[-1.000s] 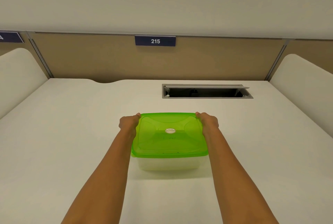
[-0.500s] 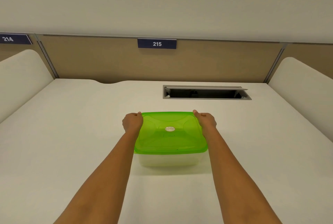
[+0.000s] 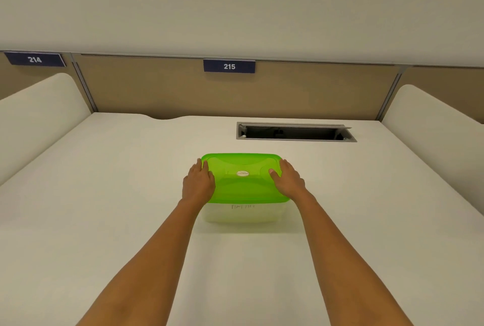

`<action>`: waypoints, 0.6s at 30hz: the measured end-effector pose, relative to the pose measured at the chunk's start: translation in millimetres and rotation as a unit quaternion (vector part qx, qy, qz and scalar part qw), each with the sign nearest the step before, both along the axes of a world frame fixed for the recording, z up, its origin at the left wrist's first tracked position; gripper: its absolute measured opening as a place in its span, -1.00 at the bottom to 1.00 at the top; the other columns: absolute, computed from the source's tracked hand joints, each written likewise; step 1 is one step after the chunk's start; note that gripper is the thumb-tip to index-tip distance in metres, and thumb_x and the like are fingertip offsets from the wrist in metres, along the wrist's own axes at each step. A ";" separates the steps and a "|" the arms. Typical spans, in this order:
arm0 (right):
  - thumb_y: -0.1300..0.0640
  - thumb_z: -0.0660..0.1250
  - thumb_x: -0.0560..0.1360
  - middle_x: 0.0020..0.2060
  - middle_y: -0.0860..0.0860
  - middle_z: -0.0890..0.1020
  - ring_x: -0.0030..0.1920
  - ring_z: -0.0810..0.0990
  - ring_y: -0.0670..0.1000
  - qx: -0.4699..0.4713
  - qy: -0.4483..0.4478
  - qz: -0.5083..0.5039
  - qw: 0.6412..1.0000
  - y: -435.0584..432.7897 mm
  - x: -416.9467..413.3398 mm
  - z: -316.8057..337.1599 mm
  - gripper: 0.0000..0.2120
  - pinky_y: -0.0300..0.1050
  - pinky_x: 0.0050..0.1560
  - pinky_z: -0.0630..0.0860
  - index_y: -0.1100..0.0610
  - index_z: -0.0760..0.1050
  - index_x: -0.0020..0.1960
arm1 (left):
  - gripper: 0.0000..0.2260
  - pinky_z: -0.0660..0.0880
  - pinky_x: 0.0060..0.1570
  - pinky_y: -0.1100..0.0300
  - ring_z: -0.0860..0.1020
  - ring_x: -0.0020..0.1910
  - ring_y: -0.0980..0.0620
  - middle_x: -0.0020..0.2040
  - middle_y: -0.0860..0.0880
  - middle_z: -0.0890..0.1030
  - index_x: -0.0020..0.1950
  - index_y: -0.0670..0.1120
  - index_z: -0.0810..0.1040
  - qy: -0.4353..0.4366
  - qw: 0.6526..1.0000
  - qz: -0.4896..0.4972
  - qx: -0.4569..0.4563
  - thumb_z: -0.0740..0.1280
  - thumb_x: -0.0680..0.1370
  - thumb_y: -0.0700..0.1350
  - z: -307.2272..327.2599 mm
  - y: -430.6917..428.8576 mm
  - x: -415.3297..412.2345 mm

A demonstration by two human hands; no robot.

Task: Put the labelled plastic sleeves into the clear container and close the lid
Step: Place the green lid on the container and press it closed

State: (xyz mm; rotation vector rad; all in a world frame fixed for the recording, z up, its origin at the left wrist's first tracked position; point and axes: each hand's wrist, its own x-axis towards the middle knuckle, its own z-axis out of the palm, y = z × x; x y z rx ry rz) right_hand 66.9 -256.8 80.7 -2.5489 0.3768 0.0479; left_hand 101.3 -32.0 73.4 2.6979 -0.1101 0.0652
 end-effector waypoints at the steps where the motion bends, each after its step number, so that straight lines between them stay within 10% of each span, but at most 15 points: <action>1: -0.10 0.01 0.63 0.57 0.06 0.02 0.53 0.12 0.14 -0.013 0.006 0.010 1.000 1.1 -5.9 -0.2 -0.41 0.12 0.45 0.15 0.14 -0.01 0.56 | -0.56 0.20 0.43 -0.02 0.11 0.53 -0.08 0.57 -0.12 0.07 0.53 -0.17 0.11 -0.004 1.000 -0.009 0.013 -0.02 0.66 -0.11 -1.6 0.8 -6.1; 18: -0.09 -0.09 0.65 0.57 0.03 -0.12 0.57 -0.11 0.09 -0.103 0.019 0.053 0.993 16.9 -91.9 -7.2 -0.43 0.10 0.52 -0.05 0.12 -0.11 0.57 | -0.53 -0.05 0.53 0.07 -0.11 0.57 0.00 0.59 -0.06 -0.09 0.57 -0.09 -0.09 -0.037 0.996 -0.061 0.061 -0.10 0.67 -0.02 -22.5 13.1 -93.6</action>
